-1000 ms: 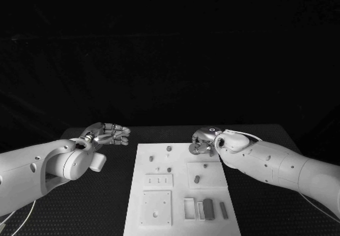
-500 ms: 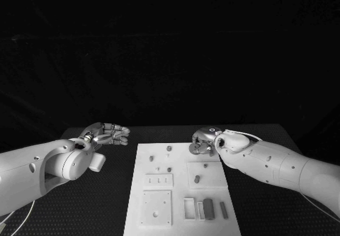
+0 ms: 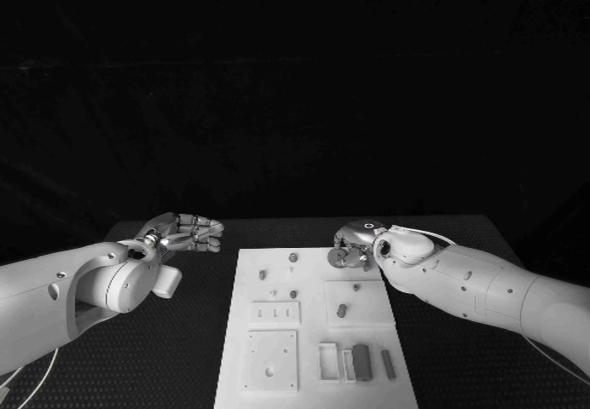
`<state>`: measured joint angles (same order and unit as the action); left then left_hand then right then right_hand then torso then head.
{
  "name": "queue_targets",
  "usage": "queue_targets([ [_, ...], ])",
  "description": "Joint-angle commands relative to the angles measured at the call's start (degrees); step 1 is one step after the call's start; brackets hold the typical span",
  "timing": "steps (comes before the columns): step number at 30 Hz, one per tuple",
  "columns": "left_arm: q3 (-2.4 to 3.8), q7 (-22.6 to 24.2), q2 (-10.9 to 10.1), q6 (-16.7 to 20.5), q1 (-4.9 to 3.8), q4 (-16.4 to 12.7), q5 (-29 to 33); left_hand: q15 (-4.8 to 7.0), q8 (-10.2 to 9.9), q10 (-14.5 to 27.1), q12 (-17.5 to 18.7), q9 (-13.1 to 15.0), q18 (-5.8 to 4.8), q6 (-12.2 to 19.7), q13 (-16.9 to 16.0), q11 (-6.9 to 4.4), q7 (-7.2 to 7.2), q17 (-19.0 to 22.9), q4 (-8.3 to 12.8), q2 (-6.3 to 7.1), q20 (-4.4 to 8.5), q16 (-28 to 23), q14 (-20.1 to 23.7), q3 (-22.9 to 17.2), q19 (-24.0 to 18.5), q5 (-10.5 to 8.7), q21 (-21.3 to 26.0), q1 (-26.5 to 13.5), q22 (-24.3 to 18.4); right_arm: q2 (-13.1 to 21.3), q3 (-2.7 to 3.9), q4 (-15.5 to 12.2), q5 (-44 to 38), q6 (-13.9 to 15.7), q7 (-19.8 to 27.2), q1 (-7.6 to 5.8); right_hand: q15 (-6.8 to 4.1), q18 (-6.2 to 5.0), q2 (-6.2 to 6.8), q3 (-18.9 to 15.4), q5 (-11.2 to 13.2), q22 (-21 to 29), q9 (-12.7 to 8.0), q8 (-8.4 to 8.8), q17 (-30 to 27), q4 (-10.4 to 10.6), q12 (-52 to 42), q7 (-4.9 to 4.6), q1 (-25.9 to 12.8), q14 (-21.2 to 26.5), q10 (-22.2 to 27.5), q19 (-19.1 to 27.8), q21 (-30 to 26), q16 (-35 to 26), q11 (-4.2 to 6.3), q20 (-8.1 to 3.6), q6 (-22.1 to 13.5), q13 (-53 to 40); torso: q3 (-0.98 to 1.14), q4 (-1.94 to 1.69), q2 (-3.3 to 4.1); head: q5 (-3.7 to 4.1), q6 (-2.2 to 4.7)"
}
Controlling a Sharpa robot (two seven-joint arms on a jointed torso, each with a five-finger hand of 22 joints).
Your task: Assemble the parts on the task board
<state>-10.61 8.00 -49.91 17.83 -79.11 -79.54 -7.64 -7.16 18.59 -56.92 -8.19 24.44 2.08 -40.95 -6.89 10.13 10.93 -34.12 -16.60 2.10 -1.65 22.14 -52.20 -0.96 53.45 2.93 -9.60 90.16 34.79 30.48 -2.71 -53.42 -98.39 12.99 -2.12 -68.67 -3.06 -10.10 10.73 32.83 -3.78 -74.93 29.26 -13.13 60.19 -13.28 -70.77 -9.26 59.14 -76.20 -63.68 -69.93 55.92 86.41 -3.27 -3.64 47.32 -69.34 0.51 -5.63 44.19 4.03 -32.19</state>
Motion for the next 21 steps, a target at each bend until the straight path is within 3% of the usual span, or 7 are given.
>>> queue_targets([
  [1,0.05,0.4,0.0,-0.9,-0.05,-0.1,-0.2,-0.09,-0.3,-0.2,0.3,-0.1,1.07,-0.3,0.1,0.12,1.67,-0.1,0.0,0.57,0.12,-0.2,-0.5,0.4,0.4,0.09,0.3,0.2,-0.1,0.4,-0.97,0.7,-1.2,-6.5,-1.6,1.62,-0.03,-4.9,0.42,0.0,0.3,-1.0,-0.5,0.14,-0.1,0.3,0.3,-0.34,0.0,0.5,0.4,0.0,-0.4,-0.3,0.15,-0.37,0.1,0.1,0.01,0.02,-0.02,-0.01,0.06],
  [8,0.05,0.4,0.0,-0.9,-0.05,-0.1,-0.2,-0.1,-0.3,-0.2,0.4,-0.1,1.07,-0.3,0.1,0.13,1.67,-0.1,0.0,0.56,0.11,-0.2,-0.5,0.4,0.4,0.09,0.3,0.2,-0.1,0.5,-0.97,0.8,-0.2,-6.6,-1.1,1.69,-0.04,-4.9,-0.21,0.3,0.3,-1.0,-0.4,0.01,-0.3,0.0,0.3,-0.31,0.7,0.6,0.7,0.0,-0.4,-0.3,0.18,-0.45,0.2,0.1,0.03,0.0,-0.01,0.04,0.09],
  [13,0.05,0.3,0.0,-1.0,-0.05,-0.1,-0.2,-0.1,-0.3,-0.2,0.4,-0.1,1.06,-0.3,0.1,0.13,1.67,-0.1,0.0,0.56,0.11,-0.2,-0.5,0.4,0.4,0.09,0.3,0.2,-0.1,0.6,-0.97,1.0,0.4,-7.4,-0.6,1.72,-0.08,-4.9,-2.94,-0.5,0.3,-1.2,-0.4,-0.18,-0.5,-3.3,0.3,-0.26,2.4,0.9,1.2,0.5,-0.3,-0.4,0.22,-0.33,0.4,0.5,0.01,-0.02,-0.02,0.09,0.13],
  [21,0.05,0.3,0.0,-1.0,-0.05,-0.1,-0.2,-0.1,-0.3,-0.2,0.4,-0.1,1.06,-0.3,0.1,0.13,1.67,-0.1,0.0,0.56,0.11,-0.3,-0.5,0.4,0.4,0.09,0.4,0.2,-0.1,0.8,-0.97,1.1,1.1,-8.2,-0.1,1.76,-0.13,-4.9,-3.5,-0.7,0.3,-1.2,-0.5,-0.08,-0.9,-3.5,0.6,-0.17,4.1,1.3,1.6,0.9,-0.3,-0.6,0.29,-0.22,0.1,0.9,0.01,-0.02,-0.02,0.11,0.02],
])
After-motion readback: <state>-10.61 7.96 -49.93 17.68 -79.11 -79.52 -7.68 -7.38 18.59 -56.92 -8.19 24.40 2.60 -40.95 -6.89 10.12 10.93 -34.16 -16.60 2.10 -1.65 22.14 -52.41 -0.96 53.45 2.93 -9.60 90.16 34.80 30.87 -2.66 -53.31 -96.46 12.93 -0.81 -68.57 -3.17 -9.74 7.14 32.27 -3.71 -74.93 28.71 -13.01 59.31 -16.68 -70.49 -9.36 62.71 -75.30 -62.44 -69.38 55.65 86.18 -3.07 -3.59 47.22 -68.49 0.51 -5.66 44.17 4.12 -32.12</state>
